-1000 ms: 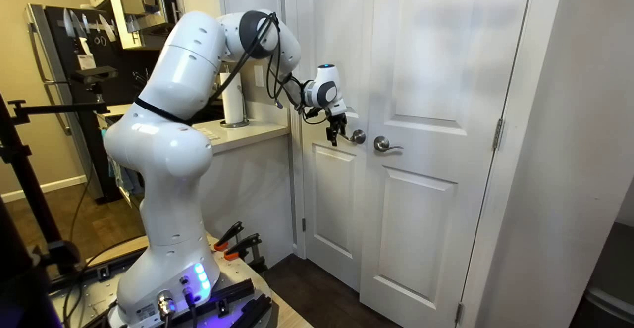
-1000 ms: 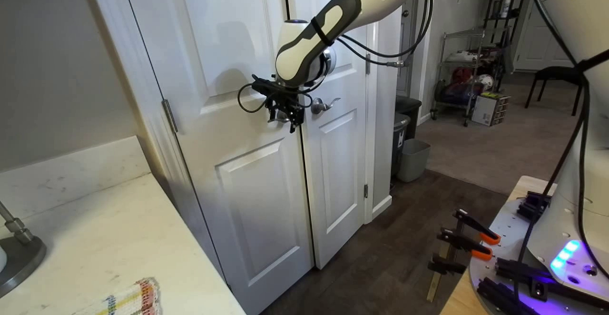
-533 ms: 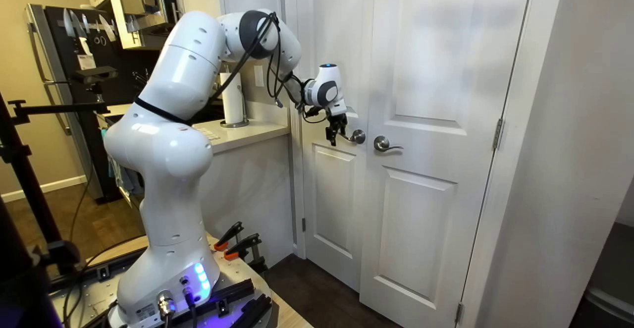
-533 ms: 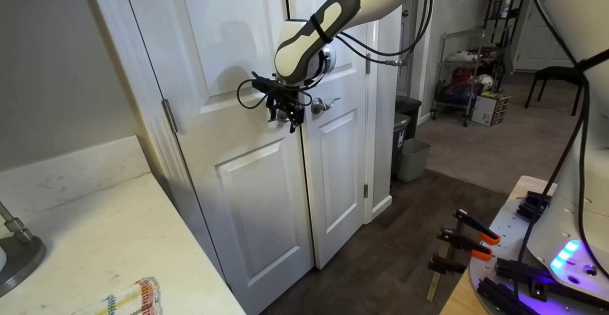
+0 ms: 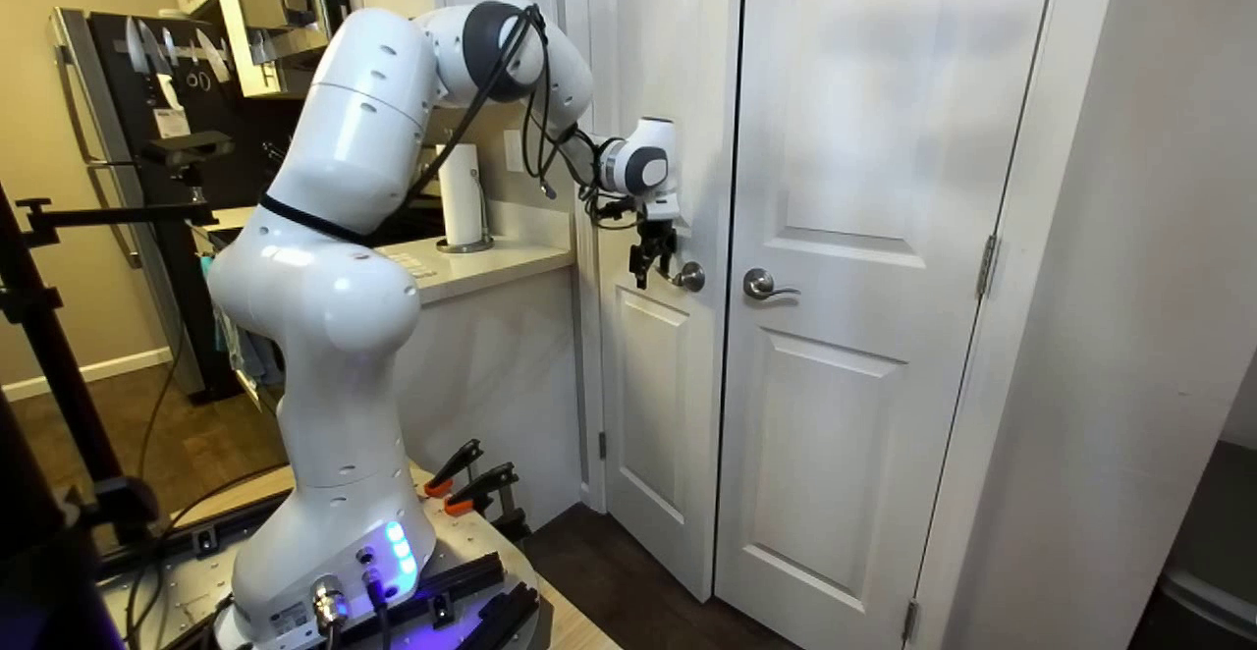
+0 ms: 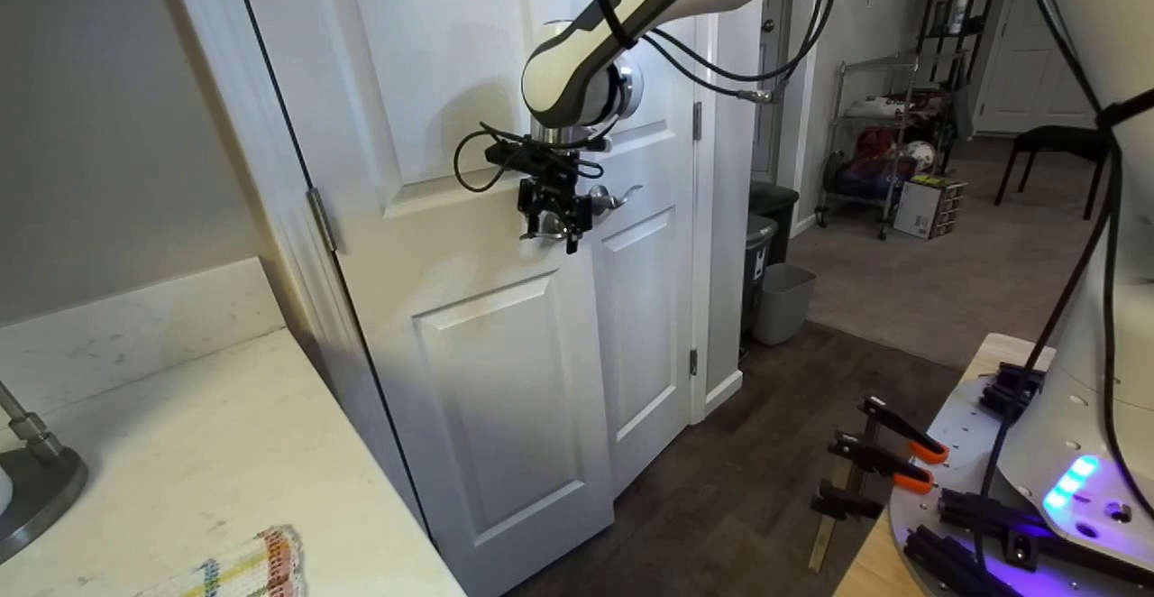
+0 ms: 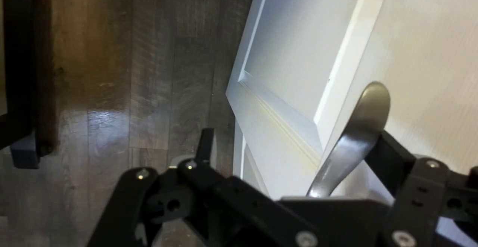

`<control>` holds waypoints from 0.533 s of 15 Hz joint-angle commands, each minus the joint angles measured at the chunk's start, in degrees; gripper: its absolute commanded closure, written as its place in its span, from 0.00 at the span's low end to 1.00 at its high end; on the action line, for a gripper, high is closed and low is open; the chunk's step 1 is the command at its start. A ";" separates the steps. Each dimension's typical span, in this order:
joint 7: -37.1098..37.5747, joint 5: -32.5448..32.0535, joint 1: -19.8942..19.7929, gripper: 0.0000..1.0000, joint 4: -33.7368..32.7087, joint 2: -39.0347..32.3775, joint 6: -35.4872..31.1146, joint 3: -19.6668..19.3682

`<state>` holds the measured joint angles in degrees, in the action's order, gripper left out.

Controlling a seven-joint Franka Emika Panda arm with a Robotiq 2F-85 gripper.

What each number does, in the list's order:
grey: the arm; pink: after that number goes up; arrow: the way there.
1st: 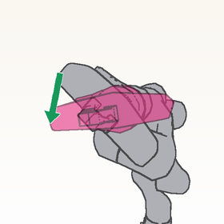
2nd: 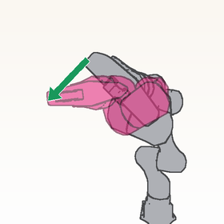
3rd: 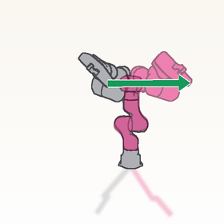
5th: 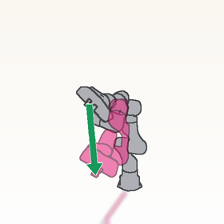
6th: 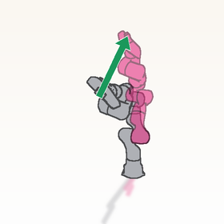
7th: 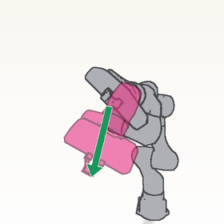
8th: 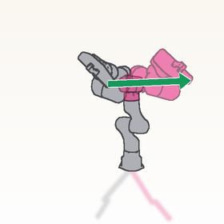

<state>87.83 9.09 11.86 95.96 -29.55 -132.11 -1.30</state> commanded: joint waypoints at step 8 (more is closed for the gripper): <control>-4.98 2.13 -2.50 0.00 5.17 4.90 0.78 4.01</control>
<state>88.15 9.62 10.53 97.82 -28.25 -132.41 0.39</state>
